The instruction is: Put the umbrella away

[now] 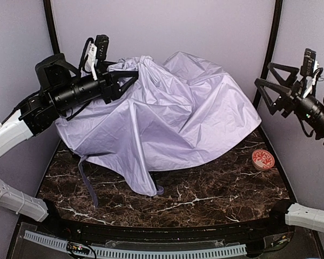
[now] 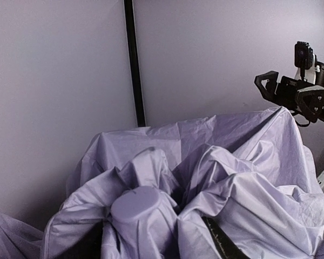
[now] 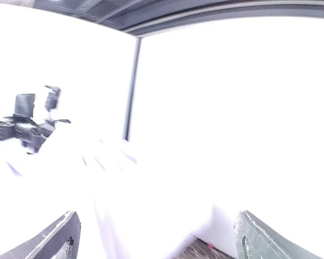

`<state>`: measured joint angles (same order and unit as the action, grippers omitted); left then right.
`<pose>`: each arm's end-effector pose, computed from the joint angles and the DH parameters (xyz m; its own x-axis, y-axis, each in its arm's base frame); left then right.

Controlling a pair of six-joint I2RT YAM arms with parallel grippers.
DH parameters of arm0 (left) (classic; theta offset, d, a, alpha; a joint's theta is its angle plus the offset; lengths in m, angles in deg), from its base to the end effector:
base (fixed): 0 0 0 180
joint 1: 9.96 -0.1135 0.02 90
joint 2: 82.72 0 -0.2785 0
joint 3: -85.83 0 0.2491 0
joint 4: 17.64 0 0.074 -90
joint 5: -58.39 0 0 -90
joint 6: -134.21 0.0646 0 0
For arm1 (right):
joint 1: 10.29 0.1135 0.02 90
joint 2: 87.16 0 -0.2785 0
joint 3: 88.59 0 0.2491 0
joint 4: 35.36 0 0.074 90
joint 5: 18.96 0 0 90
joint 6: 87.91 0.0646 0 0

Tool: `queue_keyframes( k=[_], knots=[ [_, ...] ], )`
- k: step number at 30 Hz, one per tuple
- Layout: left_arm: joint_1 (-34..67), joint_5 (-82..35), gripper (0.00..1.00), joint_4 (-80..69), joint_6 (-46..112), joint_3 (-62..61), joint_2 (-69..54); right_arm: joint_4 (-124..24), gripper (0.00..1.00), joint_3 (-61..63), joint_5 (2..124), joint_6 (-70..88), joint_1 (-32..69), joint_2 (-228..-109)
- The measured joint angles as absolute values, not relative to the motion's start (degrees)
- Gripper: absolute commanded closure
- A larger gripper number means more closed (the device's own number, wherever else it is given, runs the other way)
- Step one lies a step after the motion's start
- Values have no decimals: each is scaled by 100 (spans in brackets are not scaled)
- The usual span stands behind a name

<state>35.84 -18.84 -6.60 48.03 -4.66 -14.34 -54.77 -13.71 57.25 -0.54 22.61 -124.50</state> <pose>0.1868 -0.2126 0.4925 0.1902 -0.1024 -0.9764 0.8396 0.5324 0.1077 0.0975 0.0814 0.4768 0.2939 0.1371 -0.9459 -0.7050 0.6994 -0.1177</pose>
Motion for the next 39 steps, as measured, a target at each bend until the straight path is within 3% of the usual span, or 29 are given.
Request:
queue_keyframes(
  k=[7, 18, 26, 28, 32, 36, 39],
  knots=[
    [3750, -1193, 100, -907, 4975, -588, -1146, -6468, 0, 830, 4357, -190, 2305, -14192],
    [3993, -94, 100, -1086, 5365, -553, -1124, -7939, 0, 1864, 4126, -1353, 4006, -16433],
    [4091, 446, 100, -1501, 5402, -673, -785, -7731, 2, 2227, 3865, -1517, 4454, -17313],
    [4089, 505, 100, -1646, 5362, -684, -709, -7462, 7, 2146, 3776, -1429, 4473, -17353],
    [4089, 628, 100, -1877, 5251, -684, -612, -7053, 27, 1980, 3715, -1226, 4515, -17373],
    [4089, 588, 91, -2076, 5231, -581, -630, -6299, 46, 1466, 3704, -1012, 4539, -17211],
    [4119, 407, 85, -2225, 5220, -378, -776, -5652, 53, 839, 3855, -885, 4587, -16894]
  ],
)
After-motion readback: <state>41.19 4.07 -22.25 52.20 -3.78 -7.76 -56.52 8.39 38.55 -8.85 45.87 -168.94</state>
